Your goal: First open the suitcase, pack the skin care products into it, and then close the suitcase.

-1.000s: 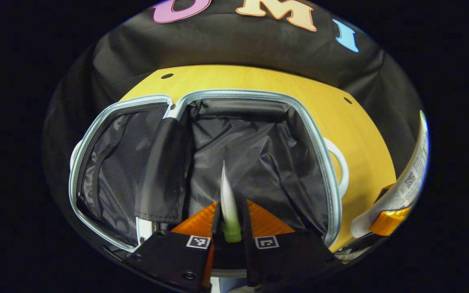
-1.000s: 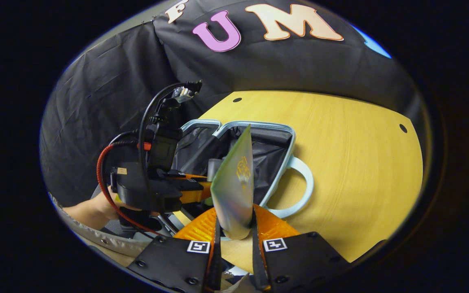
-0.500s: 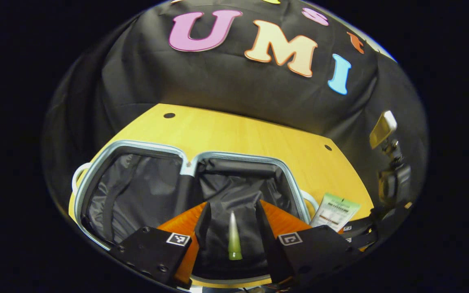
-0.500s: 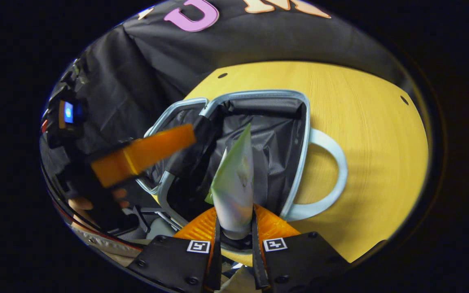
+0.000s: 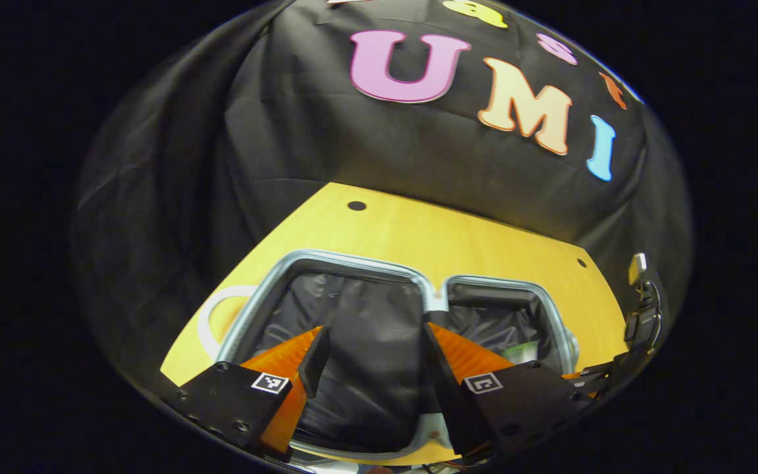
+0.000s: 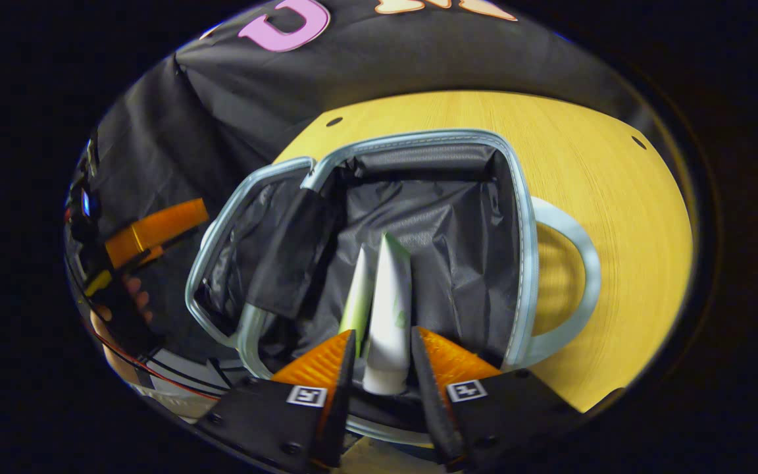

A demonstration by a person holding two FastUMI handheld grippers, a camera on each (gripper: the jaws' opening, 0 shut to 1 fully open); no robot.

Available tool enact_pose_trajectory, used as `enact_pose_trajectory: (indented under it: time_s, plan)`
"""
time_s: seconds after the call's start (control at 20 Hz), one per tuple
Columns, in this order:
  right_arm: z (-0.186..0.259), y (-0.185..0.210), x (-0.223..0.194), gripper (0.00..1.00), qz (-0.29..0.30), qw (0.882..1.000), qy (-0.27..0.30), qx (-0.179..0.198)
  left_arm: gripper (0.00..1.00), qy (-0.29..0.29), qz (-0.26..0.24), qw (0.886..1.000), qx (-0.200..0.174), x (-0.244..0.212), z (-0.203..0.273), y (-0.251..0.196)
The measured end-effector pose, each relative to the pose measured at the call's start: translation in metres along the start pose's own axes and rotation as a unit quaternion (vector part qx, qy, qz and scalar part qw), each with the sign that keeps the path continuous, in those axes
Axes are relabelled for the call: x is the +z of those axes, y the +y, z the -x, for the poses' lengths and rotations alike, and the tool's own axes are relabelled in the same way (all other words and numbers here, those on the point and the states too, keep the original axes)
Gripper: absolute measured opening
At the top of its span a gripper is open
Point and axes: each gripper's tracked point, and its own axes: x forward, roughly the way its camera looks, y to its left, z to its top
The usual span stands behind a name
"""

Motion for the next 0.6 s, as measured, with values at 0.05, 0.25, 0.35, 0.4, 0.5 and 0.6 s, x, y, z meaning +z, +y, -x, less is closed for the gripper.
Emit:
enact_pose_trajectory:
  time_s: [0.05, 0.25, 0.35, 0.4, 0.5, 0.6]
  plan:
    - [0.0, 0.004, 0.007, 0.81, -0.005, 1.0, -0.014, 0.002, 0.82, -0.002, 0.006, 1.0, 0.009, 0.002, 0.001, 0.015]
    - [0.016, 0.015, 0.039, 0.98, -0.02, 0.996, -0.085, 0.008, 0.9, -0.007, 0.019, 0.998, 0.056, 0.007, 0.002, 0.082]
    - [0.028, 0.019, 0.056, 0.98, -0.025, 0.992, -0.122, 0.011, 0.92, -0.006, 0.029, 0.996, 0.082, 0.009, 0.001, 0.12]
    - [0.034, 0.02, 0.062, 0.98, -0.027, 0.991, -0.133, 0.01, 0.93, -0.002, 0.034, 0.995, 0.091, 0.007, -0.002, 0.134]
    - [0.042, 0.016, 0.068, 0.98, -0.028, 0.988, -0.151, 0.003, 0.93, 0.007, 0.041, 0.994, 0.104, 0.002, -0.008, 0.16]
    - [0.051, 0.01, 0.068, 0.98, -0.029, 0.987, -0.16, -0.009, 0.93, 0.024, 0.041, 0.992, 0.115, -0.006, -0.021, 0.181]
